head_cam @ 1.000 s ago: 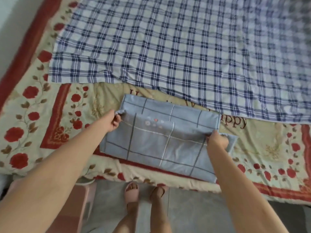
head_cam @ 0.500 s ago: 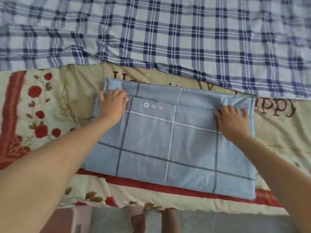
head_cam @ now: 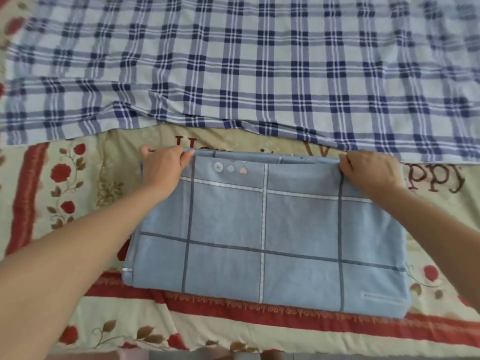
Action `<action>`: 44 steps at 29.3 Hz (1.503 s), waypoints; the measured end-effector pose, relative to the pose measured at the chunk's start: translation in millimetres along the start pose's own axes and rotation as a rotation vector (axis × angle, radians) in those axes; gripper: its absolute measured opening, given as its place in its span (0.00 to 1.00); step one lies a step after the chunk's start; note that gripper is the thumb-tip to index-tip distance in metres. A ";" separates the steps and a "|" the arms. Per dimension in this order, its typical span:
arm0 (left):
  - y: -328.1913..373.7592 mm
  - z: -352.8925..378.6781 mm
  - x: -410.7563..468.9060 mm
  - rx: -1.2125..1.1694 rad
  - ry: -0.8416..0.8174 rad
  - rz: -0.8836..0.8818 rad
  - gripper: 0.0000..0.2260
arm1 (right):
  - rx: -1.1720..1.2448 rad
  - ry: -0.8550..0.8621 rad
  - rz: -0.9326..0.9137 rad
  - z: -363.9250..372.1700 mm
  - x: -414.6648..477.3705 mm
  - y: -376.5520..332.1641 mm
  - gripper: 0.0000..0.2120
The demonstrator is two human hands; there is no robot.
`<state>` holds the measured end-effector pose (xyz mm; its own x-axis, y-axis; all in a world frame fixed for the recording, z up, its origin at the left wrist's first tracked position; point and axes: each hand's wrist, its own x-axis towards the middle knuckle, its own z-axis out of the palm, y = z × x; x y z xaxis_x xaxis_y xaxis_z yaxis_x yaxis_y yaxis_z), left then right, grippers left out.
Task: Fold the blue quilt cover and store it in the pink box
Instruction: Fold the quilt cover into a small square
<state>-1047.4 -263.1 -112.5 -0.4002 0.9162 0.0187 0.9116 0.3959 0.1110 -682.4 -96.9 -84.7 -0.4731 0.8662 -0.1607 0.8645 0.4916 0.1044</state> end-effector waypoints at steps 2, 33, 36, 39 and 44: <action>7.3 11.3 10.9 -0.013 -0.039 -0.006 0.19 | -0.030 -0.154 0.029 6.7 10.9 1.1 0.20; 91.8 39.9 32.5 0.129 -0.798 0.137 0.26 | 0.364 -0.359 0.136 23.8 17.2 82.7 0.07; 94.1 42.7 32.7 0.138 -0.806 0.136 0.25 | 0.209 -0.461 0.234 33.8 24.3 69.2 0.06; 92.2 41.2 31.9 0.106 -0.764 0.134 0.24 | 0.024 -0.196 0.120 23.7 25.5 45.4 0.12; 72.5 32.0 28.3 -0.007 -0.210 0.233 0.22 | 0.128 -0.135 0.005 14.6 -7.8 43.4 0.14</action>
<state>-989.6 -206.5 -135.7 -0.1515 0.9752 -0.1611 0.9754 0.1739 0.1351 -638.7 -83.6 -93.2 -0.4493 0.8443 -0.2921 0.8853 0.4646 -0.0191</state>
